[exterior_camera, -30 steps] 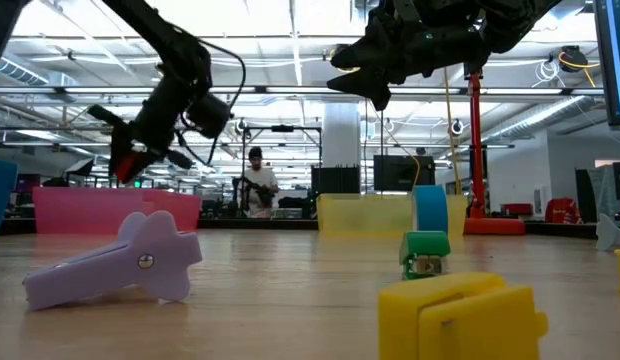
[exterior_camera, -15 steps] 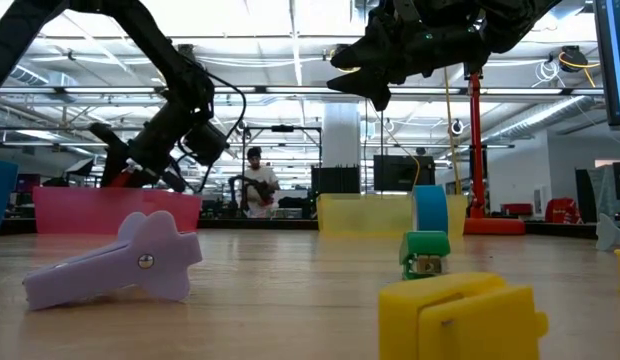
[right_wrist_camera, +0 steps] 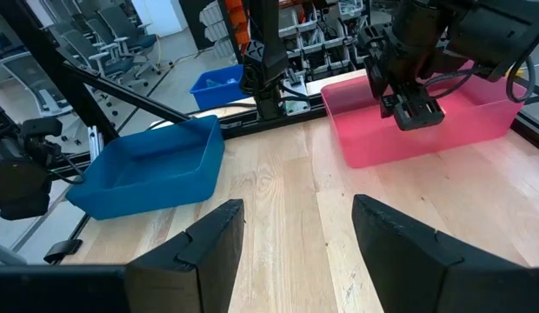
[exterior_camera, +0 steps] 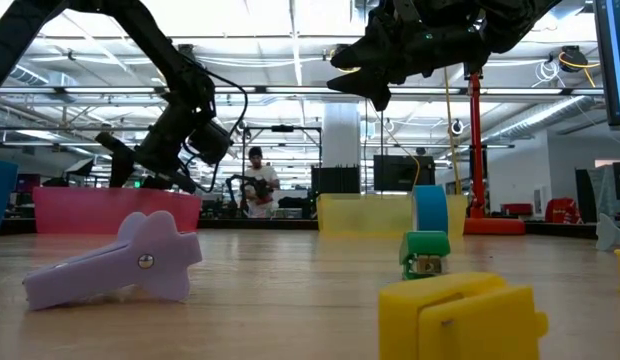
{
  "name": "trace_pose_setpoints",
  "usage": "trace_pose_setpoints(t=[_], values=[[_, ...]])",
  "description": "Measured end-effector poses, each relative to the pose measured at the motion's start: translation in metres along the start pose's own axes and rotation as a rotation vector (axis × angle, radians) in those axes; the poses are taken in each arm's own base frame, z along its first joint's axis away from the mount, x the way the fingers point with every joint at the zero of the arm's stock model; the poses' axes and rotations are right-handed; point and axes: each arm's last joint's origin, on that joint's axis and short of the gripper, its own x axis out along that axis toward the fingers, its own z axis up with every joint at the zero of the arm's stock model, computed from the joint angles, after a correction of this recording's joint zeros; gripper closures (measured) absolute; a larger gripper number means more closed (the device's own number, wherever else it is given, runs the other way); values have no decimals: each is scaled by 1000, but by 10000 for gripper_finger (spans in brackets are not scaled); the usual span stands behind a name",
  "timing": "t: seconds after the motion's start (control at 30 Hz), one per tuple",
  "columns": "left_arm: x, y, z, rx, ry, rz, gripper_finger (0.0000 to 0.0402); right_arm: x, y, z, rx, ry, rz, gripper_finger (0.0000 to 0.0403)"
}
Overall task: Pick and place Stapler, Stapler remover, tape
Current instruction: Put the orange tape into the pink bin
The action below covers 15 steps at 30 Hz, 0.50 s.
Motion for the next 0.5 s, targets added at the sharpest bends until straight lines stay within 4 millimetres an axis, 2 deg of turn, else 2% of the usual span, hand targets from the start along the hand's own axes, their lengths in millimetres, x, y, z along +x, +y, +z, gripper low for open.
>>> trace_pose_setpoints(t=[0.27, 0.5], values=[[-9, 13, -4, -14, 3, -3, 173, 0, 0, 0, 0, 0, 0, 195], [-46, 33, -29, -31, -164, -185, 174, 0, 0, 0, 0, 0, 0, 195]])
